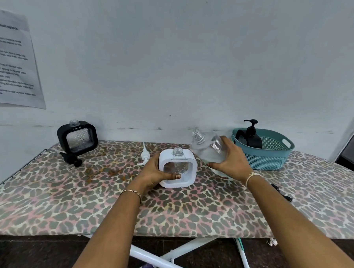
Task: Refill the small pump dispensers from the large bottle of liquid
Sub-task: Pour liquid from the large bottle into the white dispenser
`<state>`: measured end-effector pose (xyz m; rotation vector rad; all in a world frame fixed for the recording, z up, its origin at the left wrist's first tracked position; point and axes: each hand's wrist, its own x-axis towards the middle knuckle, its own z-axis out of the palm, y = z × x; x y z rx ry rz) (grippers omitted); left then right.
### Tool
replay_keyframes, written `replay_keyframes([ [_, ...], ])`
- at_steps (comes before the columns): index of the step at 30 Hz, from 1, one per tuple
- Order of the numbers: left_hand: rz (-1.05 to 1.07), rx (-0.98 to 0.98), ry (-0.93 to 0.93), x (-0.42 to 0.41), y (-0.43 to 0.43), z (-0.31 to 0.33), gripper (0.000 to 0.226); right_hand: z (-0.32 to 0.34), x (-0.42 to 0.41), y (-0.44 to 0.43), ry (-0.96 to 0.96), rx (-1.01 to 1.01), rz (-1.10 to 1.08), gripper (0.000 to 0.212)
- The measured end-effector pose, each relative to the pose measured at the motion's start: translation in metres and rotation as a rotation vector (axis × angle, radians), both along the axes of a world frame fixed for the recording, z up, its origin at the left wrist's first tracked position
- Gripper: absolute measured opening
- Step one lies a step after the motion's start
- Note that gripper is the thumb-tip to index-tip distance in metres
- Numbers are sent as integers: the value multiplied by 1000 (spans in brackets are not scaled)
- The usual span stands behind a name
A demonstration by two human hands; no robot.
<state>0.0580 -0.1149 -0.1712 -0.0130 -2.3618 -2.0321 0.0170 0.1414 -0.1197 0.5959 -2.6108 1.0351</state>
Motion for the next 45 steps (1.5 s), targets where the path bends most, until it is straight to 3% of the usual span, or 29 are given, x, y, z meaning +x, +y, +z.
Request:
replay_keyframes([
  [11,-15,-40,-30,-2,-3,2,87,44,-9,6,-124,313,143,92],
  [18,7,-48,-52,-2,-2,3,87,66,-23,6,-177,454,237,75],
  [23,8,-51,-54,-1,-1,4,85,78,-27,4,-191,553,254,75],
  [45,3,-76,-59,0,0,7,85,98,-27,-9,-196,703,258,78],
])
